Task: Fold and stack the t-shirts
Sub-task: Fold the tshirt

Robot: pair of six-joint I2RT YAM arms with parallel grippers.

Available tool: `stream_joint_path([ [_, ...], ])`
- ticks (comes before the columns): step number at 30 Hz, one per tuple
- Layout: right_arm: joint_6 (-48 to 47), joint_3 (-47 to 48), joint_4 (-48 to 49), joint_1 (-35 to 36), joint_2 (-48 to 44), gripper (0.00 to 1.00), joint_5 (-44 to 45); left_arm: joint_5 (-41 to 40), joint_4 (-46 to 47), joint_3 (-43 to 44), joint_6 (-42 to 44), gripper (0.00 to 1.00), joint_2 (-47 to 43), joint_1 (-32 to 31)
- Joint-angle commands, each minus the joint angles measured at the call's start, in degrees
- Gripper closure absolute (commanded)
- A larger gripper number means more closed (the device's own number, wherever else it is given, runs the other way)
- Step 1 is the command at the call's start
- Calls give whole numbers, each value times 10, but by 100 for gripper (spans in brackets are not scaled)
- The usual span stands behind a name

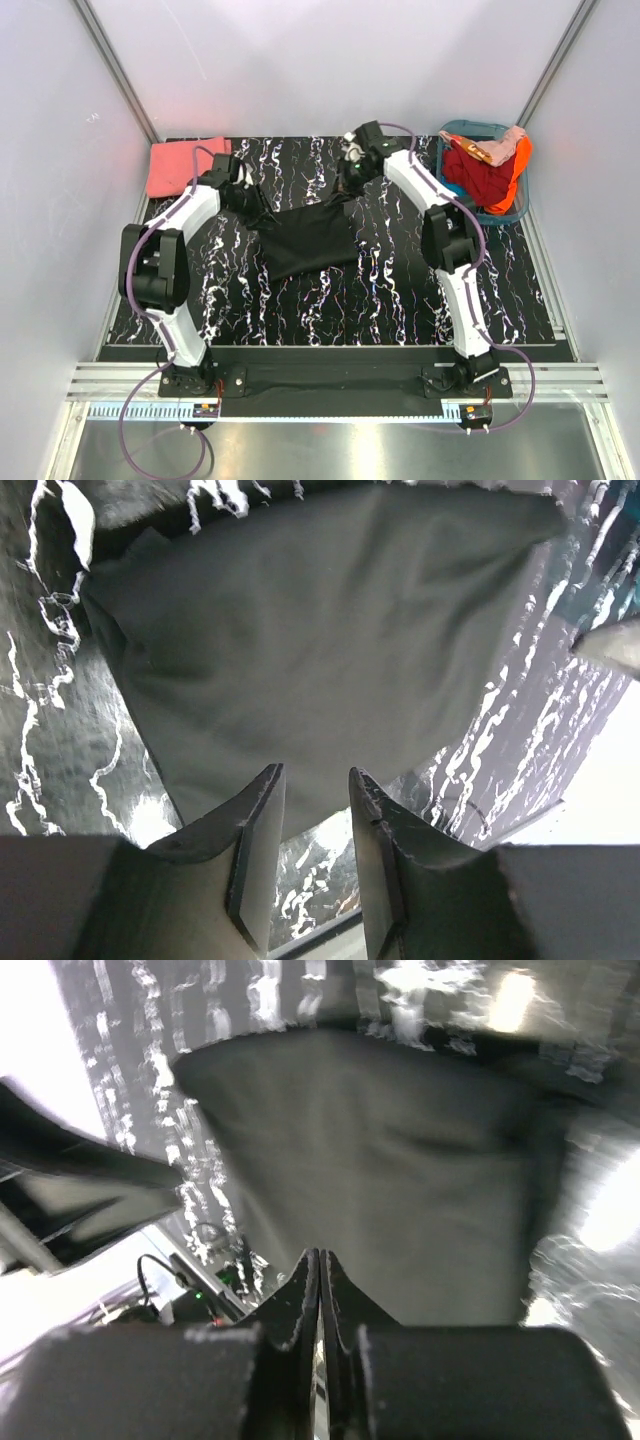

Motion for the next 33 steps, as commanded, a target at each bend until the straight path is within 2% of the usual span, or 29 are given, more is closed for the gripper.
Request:
stream_joint_path([
  [1, 41, -2, 95, 9, 15, 95, -31, 23, 53, 23, 0, 64, 11, 8],
  [8, 113, -7, 214, -7, 79, 98, -62, 25, 79, 37, 1, 66, 82, 34],
  [14, 135, -14, 254, -32, 104, 98, -62, 31, 102, 53, 14, 67, 130, 59],
  [19, 132, 9, 243, -59, 128, 98, -63, 59, 134, 59, 10, 67, 149, 79],
  [23, 130, 44, 222, -74, 140, 98, -56, 67, 122, 82, 16, 66, 158, 79],
  [28, 116, 104, 152, -77, 121, 96, -46, 81, 109, 82, 17, 62, 117, 79],
  [30, 104, 93, 130, -76, 97, 95, -44, 87, 108, 70, 11, 61, 80, 76],
  [33, 89, 18, 141, -71, 29, 93, -43, 101, 125, 23, -10, 60, 47, 67],
])
